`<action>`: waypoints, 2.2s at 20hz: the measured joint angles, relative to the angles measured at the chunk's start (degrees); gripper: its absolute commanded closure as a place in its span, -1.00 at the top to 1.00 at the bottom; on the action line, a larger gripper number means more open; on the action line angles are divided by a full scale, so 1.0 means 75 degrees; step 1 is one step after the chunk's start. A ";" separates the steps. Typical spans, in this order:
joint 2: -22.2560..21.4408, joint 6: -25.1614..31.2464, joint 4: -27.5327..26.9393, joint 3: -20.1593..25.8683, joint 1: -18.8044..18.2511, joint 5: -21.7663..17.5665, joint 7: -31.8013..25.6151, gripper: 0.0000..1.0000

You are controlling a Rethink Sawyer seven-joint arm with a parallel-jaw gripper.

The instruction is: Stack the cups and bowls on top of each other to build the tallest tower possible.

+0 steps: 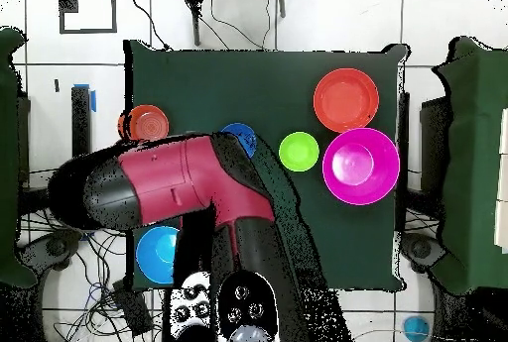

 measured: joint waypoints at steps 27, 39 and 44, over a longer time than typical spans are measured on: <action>0.2943 -0.1162 -0.2219 -0.0929 0.0402 -0.0560 0.0000 1.00; 0.3461 -0.0533 -0.3693 -0.1021 0.0356 -0.0560 0.0000 1.00; 0.3475 -0.0533 -0.3784 -0.1071 0.0357 -0.0560 0.0000 1.00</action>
